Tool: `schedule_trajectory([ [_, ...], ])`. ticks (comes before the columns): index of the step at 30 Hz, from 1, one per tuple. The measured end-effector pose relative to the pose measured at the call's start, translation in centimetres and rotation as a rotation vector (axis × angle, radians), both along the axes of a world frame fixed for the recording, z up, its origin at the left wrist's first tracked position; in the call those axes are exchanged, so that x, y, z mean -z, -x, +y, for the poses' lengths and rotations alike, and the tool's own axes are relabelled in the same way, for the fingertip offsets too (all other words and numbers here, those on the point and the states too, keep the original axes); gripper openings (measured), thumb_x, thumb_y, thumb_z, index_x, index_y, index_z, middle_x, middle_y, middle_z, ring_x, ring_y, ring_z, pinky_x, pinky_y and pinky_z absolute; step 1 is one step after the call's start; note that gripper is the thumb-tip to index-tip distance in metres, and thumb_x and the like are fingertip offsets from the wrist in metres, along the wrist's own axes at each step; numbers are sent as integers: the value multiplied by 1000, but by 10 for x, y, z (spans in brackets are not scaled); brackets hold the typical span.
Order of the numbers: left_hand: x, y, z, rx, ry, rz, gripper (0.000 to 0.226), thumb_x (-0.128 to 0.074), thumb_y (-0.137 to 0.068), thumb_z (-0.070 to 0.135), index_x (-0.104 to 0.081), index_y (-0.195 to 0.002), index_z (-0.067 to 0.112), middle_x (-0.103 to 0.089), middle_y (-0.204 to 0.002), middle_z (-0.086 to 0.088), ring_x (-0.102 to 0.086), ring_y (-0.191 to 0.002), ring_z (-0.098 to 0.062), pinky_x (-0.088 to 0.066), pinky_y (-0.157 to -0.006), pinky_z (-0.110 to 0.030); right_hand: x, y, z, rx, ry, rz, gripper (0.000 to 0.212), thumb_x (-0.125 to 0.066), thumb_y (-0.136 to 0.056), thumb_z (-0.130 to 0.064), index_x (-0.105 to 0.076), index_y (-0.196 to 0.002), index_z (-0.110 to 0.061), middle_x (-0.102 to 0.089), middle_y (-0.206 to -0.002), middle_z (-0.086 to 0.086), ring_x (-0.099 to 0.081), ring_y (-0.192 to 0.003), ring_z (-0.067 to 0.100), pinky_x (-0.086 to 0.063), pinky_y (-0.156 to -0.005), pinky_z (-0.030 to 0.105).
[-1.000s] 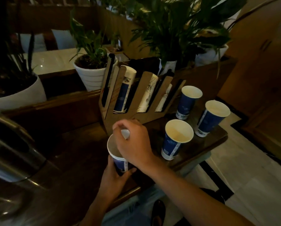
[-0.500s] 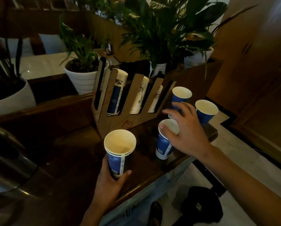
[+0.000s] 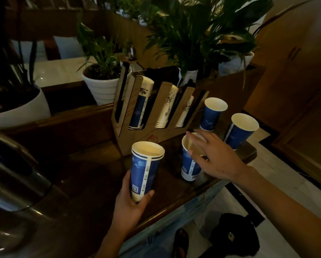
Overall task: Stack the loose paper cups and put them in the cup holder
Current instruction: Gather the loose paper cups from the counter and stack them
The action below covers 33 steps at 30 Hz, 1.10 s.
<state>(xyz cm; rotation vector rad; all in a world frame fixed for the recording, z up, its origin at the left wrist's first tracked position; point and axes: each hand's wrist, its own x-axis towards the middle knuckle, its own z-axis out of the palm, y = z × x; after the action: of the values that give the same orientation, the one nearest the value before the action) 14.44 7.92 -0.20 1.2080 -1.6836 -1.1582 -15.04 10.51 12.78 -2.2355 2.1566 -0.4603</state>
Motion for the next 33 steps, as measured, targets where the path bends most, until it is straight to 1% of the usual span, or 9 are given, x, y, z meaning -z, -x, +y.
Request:
schedule_trajectory([
  [5,-2,-2,0,1,57,-35,93,-82,-81,26,-22,-137,72,-48,-127,50,-51,-117,21,-40,-86,-9,0,-2,-7,36,21,1,77,-20,-90,-80,-32,-151,-35,-40,-152,1,-38,-137,22,-50,-96,41],
  [10,-3,-2,1,3,14,-39,102,-81,-73,37,-14,-144,68,-48,-118,57,-57,-106,22,-46,-71,2,9,-5,-8,-3,51,-66,77,-32,-90,-77,-36,-150,-29,-38,-154,1,-40,-137,23,-48,-103,43],
  [16,-5,-2,1,8,6,-45,102,-81,-58,67,-22,-140,66,-52,-116,53,-59,-101,22,-45,-73,2,-21,12,-19,138,327,-530,37,-49,-102,-41,-58,-135,-30,-60,-126,-9,-55,-117,4,-45,-96,25],
  [18,-5,-1,1,7,5,-58,105,-81,-55,73,-20,-140,67,-56,-114,48,-59,-101,21,-45,-78,-3,-42,17,-24,239,420,-645,35,-45,-101,-48,-60,-131,-38,-61,-122,-16,-56,-116,1,-43,-94,23],
  [20,-6,-1,1,18,9,-77,105,-77,-54,79,-16,-139,69,-53,-119,39,-62,-103,14,-50,-83,-13,-58,17,-28,280,463,-712,43,-39,-99,-59,-60,-131,-40,-61,-127,-9,-57,-116,6,-46,-92,28],
  [23,-4,-1,2,34,14,-125,102,-72,-54,84,-17,-138,68,-54,-128,24,-61,-109,-1,-53,-90,-25,-67,6,-30,245,420,-856,44,-36,-100,-60,-64,-123,-34,-66,-119,-2,-62,-107,6,-51,-83,26],
  [26,-1,-1,2,22,6,-174,107,-70,-53,86,-32,-144,46,-58,-132,13,-61,-111,-4,-55,-92,-29,-59,-10,-30,190,315,-889,33,-37,-99,-61,-64,-105,-42,-67,-102,-9,-63,-91,-4,-48,-70,14],
  [29,1,0,2,9,32,-214,96,-73,-56,78,-41,-139,41,-59,-124,10,-60,-108,-3,-56,-90,-31,-48,-22,-31,144,200,-898,38,-38,-92,-68,-63,-110,-46,-67,-106,-11,-63,-97,-3,-47,-73,13],
  [33,2,1,2,-11,55,-230,93,-73,-57,76,-43,-137,41,-56,-119,12,-59,-104,-2,-52,-88,-26,-34,-32,-39,78,109,-890,27,-45,-96,-59,-64,-114,-52,-66,-118,-10,-61,-109,-2,-49,-87,18],
])
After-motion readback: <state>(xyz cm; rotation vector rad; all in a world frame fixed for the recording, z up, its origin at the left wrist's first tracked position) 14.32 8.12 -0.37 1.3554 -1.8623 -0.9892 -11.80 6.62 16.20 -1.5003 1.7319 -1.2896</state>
